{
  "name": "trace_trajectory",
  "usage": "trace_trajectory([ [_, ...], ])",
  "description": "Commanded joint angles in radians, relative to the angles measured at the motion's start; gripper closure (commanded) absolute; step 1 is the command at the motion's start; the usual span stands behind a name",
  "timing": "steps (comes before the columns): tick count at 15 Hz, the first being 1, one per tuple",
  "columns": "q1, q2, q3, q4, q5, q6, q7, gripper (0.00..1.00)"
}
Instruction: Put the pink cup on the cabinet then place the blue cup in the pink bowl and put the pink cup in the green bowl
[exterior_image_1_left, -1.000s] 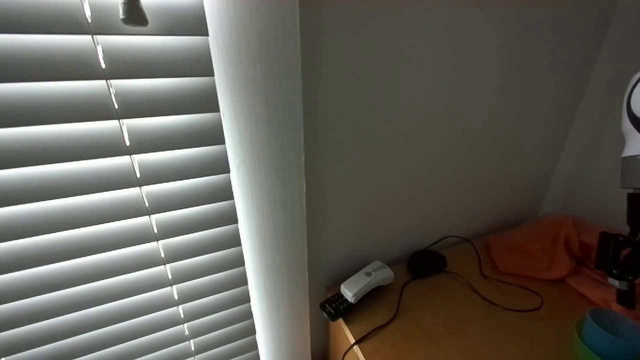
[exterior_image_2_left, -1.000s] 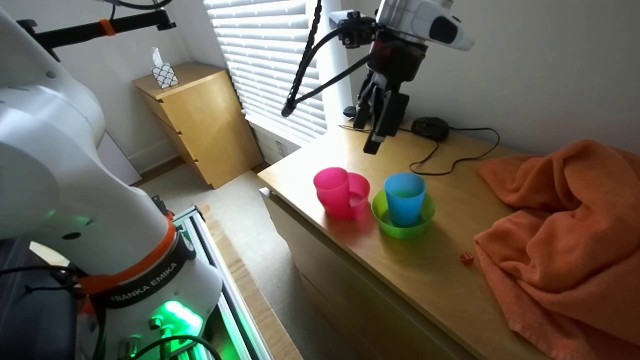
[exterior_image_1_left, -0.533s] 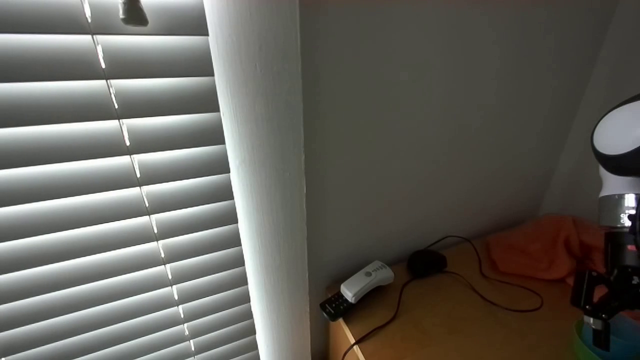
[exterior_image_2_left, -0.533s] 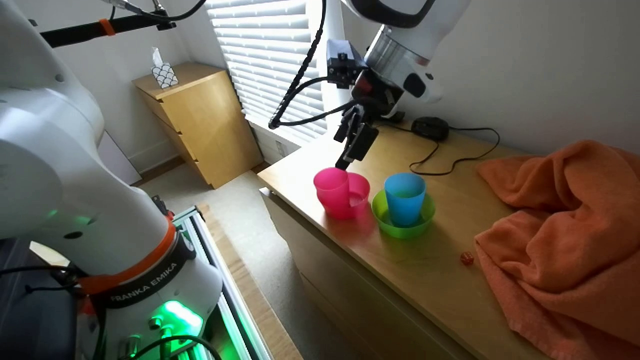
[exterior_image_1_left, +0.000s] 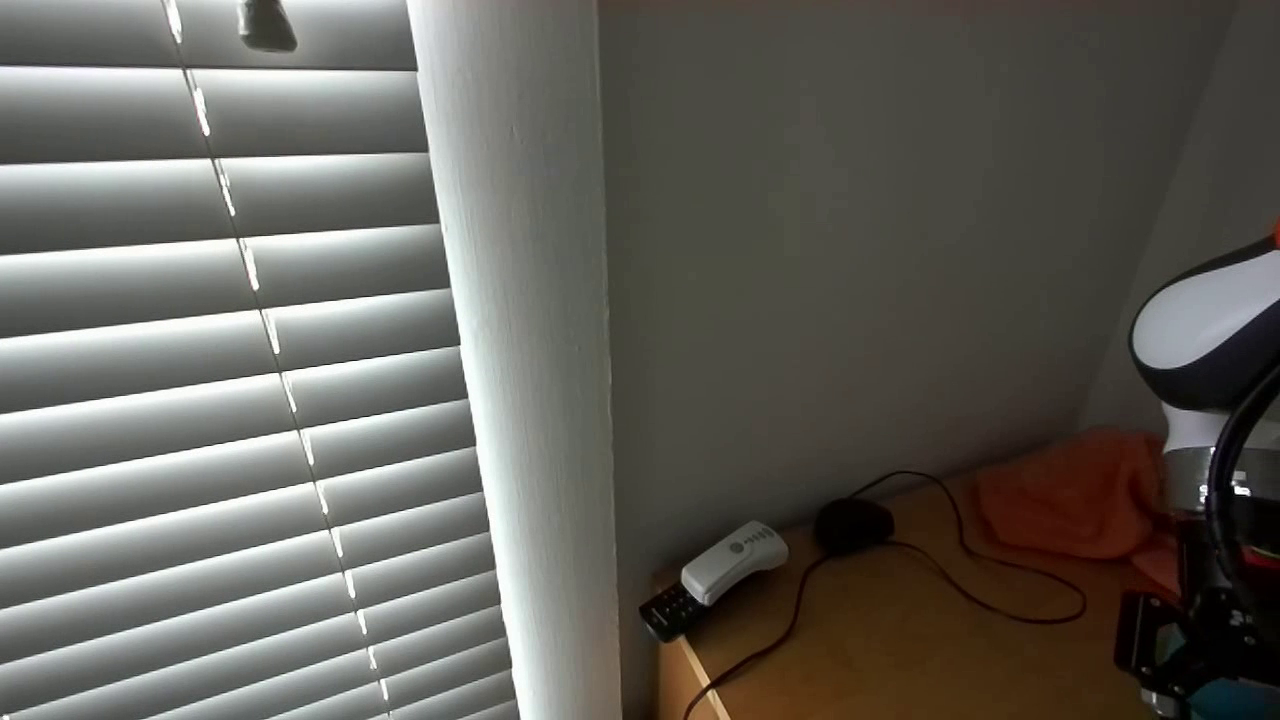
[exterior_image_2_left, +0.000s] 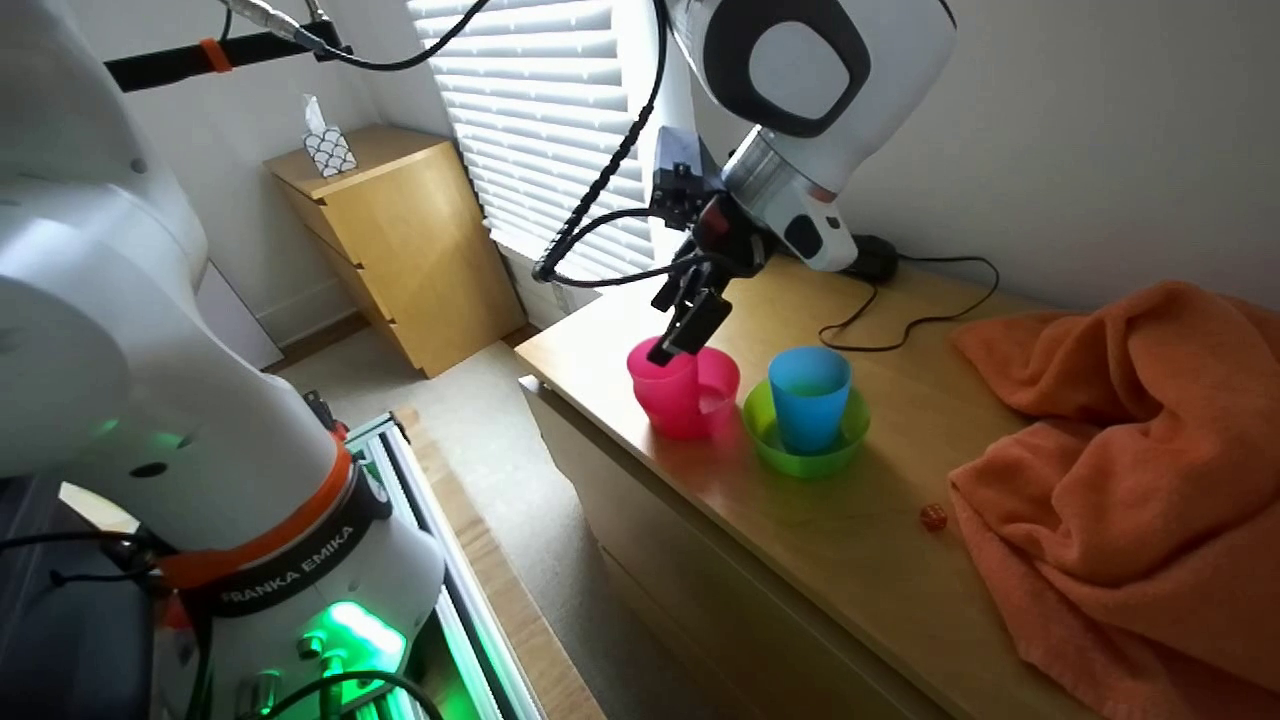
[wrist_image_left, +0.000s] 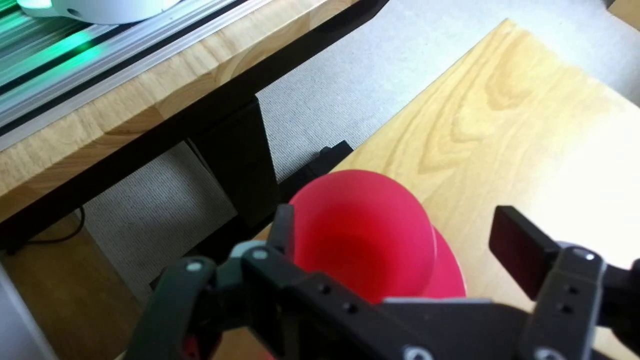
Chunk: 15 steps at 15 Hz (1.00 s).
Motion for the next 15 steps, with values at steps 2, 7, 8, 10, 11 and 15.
trace_trajectory([
  [2,0.006,0.050,0.001,0.021,0.030,-0.004,0.022,0.31],
  [7,0.007,0.073,0.001,0.035,0.030,-0.008,0.029,0.71],
  [8,0.007,0.075,0.001,0.037,0.030,-0.009,0.029,0.78],
  [10,0.006,0.080,0.001,0.042,0.030,-0.010,0.028,0.93],
  [11,0.006,0.082,0.001,0.045,0.030,-0.011,0.028,0.99],
  [15,0.003,0.062,0.001,0.050,0.035,-0.039,0.018,0.98],
])
